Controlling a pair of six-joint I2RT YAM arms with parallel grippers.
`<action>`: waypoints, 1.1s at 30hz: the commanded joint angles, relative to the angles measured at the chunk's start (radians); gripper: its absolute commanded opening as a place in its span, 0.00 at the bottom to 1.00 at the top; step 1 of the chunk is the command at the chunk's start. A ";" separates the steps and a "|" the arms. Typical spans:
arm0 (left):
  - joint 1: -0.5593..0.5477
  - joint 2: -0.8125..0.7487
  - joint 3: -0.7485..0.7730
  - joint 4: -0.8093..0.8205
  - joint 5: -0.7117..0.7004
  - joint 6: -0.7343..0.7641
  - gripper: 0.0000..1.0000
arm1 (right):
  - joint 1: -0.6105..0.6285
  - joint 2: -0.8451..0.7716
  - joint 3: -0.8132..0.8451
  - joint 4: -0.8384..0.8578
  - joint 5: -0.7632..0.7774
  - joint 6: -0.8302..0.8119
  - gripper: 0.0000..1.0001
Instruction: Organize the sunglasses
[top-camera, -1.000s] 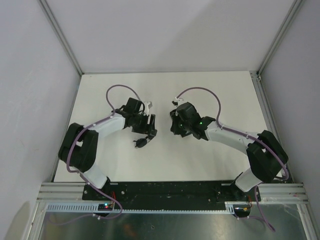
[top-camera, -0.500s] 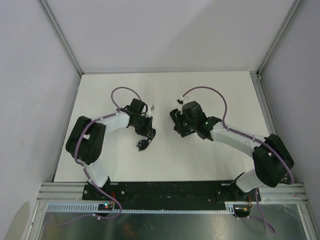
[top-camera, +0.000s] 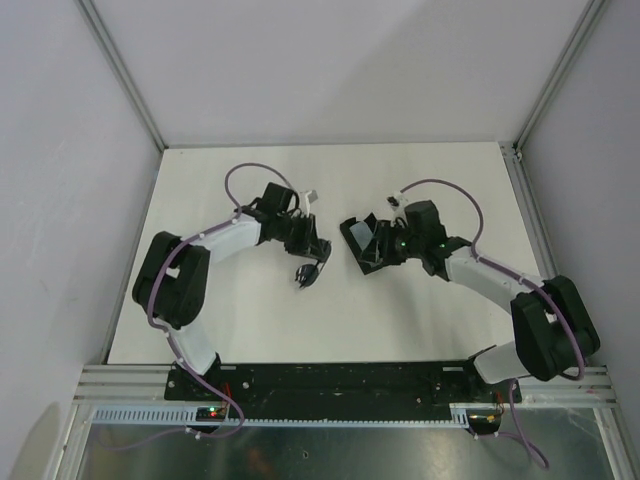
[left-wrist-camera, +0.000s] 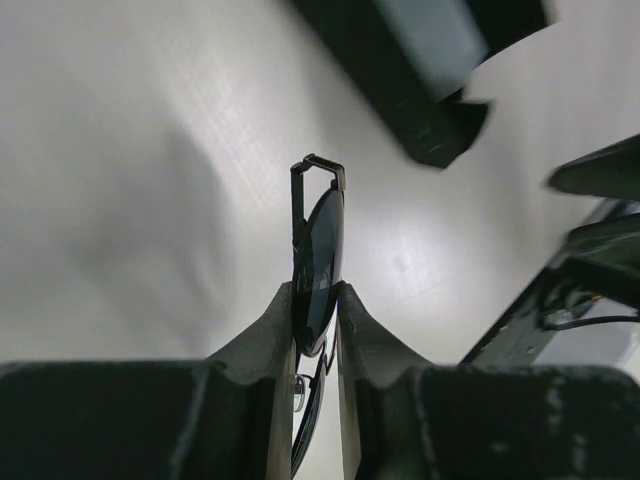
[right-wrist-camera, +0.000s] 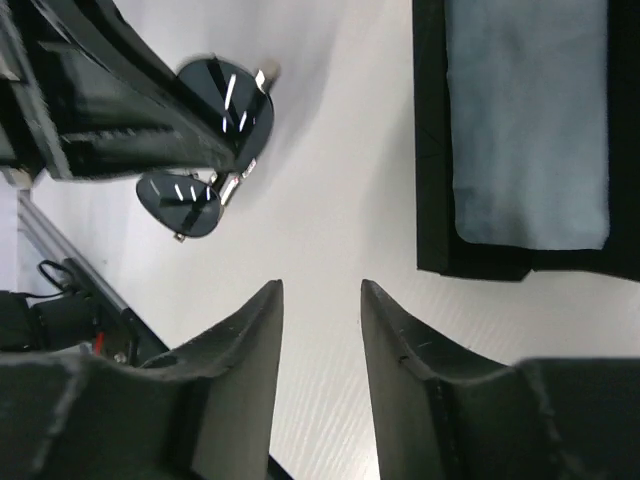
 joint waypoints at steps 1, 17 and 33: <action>-0.007 -0.047 0.115 0.129 0.150 -0.123 0.15 | -0.075 -0.085 -0.101 0.222 -0.239 0.097 0.46; -0.028 -0.100 0.137 0.694 0.270 -0.649 0.25 | -0.104 -0.243 -0.141 0.531 -0.230 0.240 0.66; -0.083 -0.113 0.128 0.738 0.275 -0.689 0.26 | -0.149 -0.213 -0.134 0.657 -0.203 0.304 0.59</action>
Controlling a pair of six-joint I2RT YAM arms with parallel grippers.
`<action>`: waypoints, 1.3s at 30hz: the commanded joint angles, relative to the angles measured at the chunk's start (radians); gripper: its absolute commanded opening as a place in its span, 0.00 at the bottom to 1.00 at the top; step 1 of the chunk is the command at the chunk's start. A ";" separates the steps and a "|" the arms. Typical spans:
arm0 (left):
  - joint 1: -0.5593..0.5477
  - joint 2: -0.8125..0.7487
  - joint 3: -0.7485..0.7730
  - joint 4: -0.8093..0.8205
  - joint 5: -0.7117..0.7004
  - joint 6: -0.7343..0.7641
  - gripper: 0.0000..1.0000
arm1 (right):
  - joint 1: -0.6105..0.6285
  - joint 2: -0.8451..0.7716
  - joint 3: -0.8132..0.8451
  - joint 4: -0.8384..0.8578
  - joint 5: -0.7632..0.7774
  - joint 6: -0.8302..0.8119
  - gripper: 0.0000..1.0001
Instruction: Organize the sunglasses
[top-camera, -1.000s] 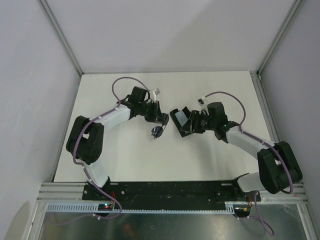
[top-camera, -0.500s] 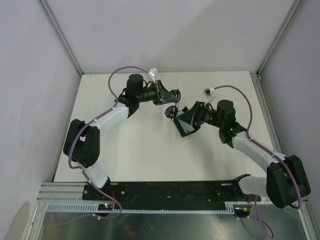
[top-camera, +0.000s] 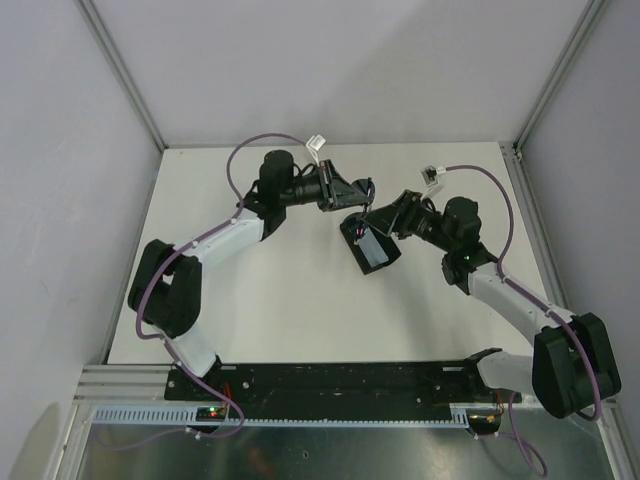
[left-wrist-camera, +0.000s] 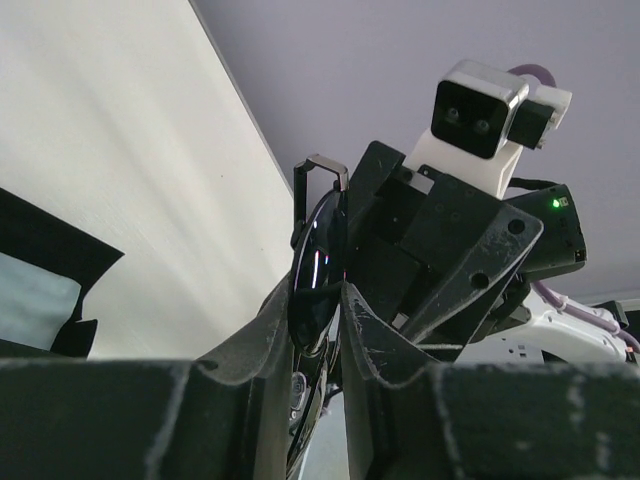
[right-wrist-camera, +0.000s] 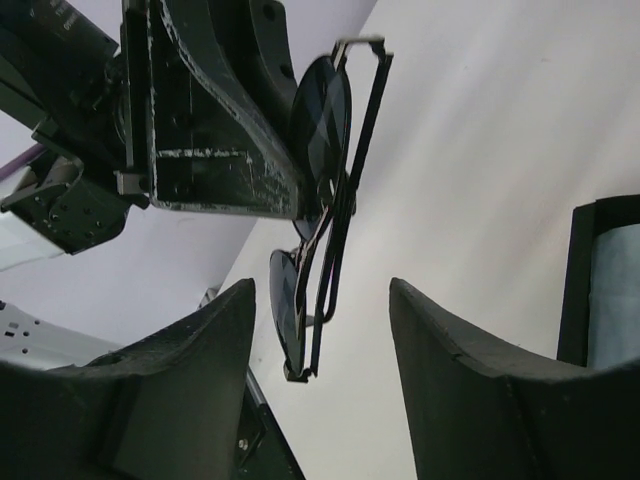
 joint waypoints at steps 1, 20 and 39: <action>-0.018 -0.053 -0.007 0.049 0.024 -0.019 0.26 | -0.016 0.018 0.013 0.092 -0.012 0.020 0.58; -0.046 -0.011 0.011 0.056 0.012 -0.010 0.47 | -0.030 0.026 0.023 0.079 -0.055 0.015 0.20; 0.090 -0.018 -0.071 -0.182 -0.128 0.218 0.68 | -0.172 0.096 0.133 -0.397 -0.006 -0.288 0.12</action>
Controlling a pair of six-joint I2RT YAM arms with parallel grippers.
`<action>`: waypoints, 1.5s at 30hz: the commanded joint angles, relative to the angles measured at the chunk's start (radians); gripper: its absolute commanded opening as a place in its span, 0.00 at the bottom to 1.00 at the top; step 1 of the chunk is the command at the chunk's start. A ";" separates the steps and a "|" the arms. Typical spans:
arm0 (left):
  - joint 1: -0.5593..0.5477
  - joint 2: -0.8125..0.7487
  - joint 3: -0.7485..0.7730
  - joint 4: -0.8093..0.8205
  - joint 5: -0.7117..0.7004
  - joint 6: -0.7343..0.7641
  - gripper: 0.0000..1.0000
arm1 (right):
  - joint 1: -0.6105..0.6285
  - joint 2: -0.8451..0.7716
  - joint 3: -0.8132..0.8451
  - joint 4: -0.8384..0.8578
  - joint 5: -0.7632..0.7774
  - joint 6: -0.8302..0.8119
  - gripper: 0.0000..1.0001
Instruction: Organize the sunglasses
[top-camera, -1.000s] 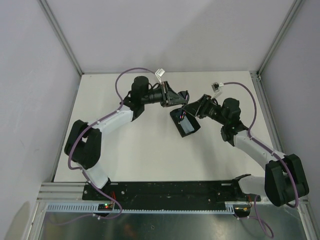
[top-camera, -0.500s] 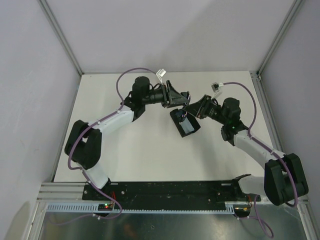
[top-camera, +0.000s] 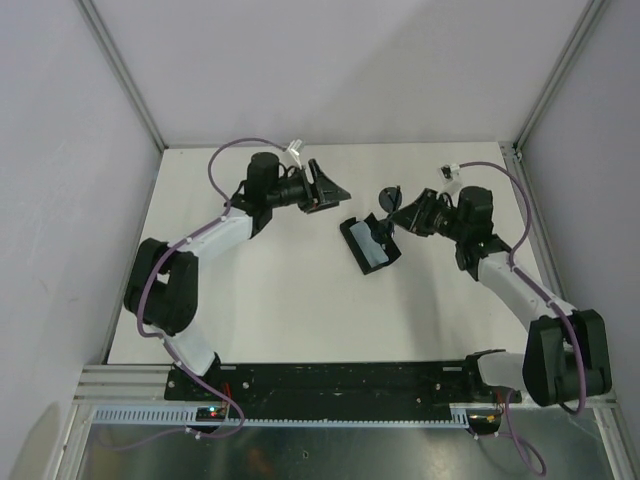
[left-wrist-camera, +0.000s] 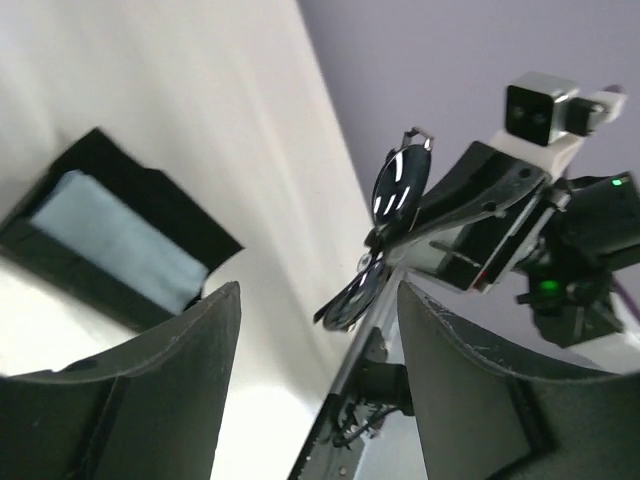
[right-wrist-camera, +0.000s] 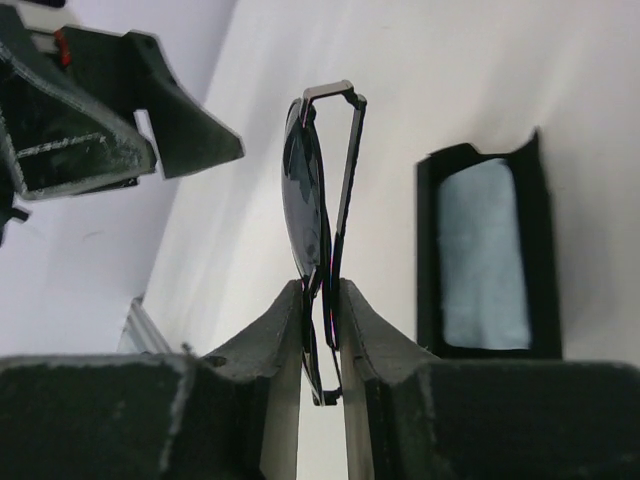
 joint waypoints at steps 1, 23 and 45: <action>0.003 -0.016 -0.049 -0.095 -0.085 0.110 0.68 | -0.011 0.114 0.109 -0.183 0.052 -0.189 0.12; -0.039 0.159 -0.236 0.050 -0.221 0.118 0.62 | 0.011 0.585 0.500 -0.468 0.089 -0.478 0.08; -0.030 0.333 -0.121 0.069 -0.184 0.128 0.38 | 0.077 0.704 0.578 -0.618 0.015 -0.523 0.08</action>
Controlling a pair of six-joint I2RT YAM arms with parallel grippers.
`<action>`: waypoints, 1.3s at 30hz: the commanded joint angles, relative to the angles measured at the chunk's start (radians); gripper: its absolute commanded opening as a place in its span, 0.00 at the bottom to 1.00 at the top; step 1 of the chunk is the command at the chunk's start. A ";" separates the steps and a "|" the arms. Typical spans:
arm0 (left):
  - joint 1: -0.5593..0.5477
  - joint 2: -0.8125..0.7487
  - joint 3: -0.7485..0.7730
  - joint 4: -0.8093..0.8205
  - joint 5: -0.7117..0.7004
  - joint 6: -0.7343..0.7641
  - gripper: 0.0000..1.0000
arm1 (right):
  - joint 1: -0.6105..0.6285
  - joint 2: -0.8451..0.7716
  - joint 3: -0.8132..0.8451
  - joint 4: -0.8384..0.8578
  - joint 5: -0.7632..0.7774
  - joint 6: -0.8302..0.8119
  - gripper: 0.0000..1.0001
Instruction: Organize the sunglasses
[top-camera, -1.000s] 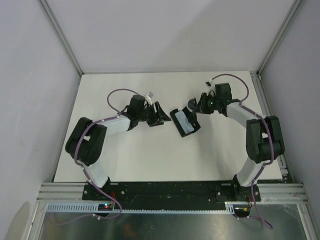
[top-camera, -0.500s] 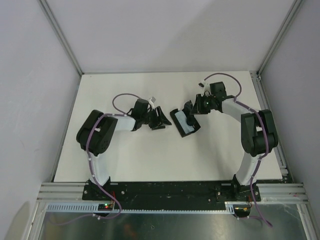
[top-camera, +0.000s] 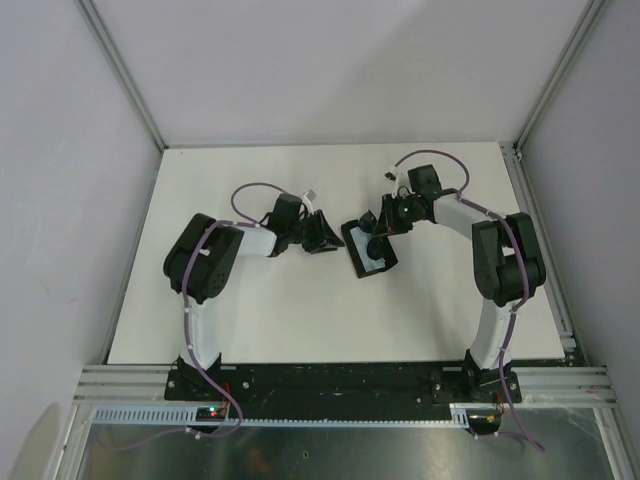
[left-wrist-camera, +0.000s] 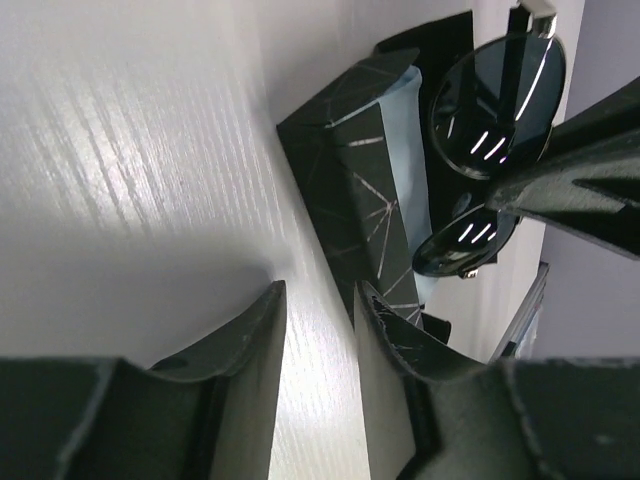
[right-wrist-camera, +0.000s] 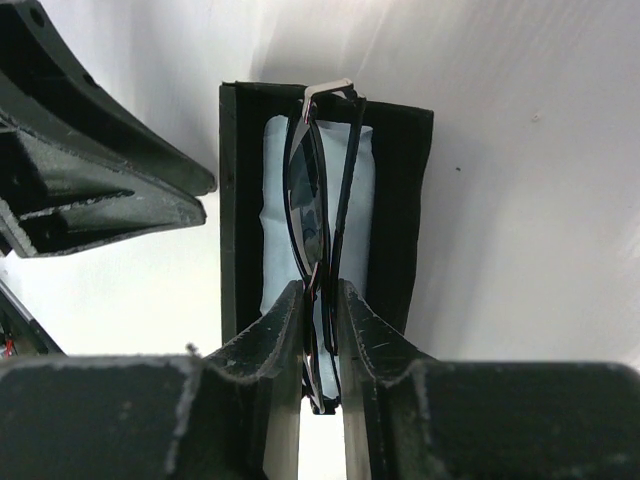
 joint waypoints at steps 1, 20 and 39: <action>0.005 0.037 0.045 0.023 0.015 0.030 0.37 | 0.018 0.026 0.032 -0.049 -0.024 -0.013 0.08; 0.001 0.078 0.085 0.023 0.047 0.040 0.29 | 0.019 0.054 0.084 -0.094 -0.048 0.125 0.06; 0.000 0.075 0.087 0.022 0.059 0.045 0.25 | 0.024 0.015 0.048 -0.086 -0.067 0.145 0.06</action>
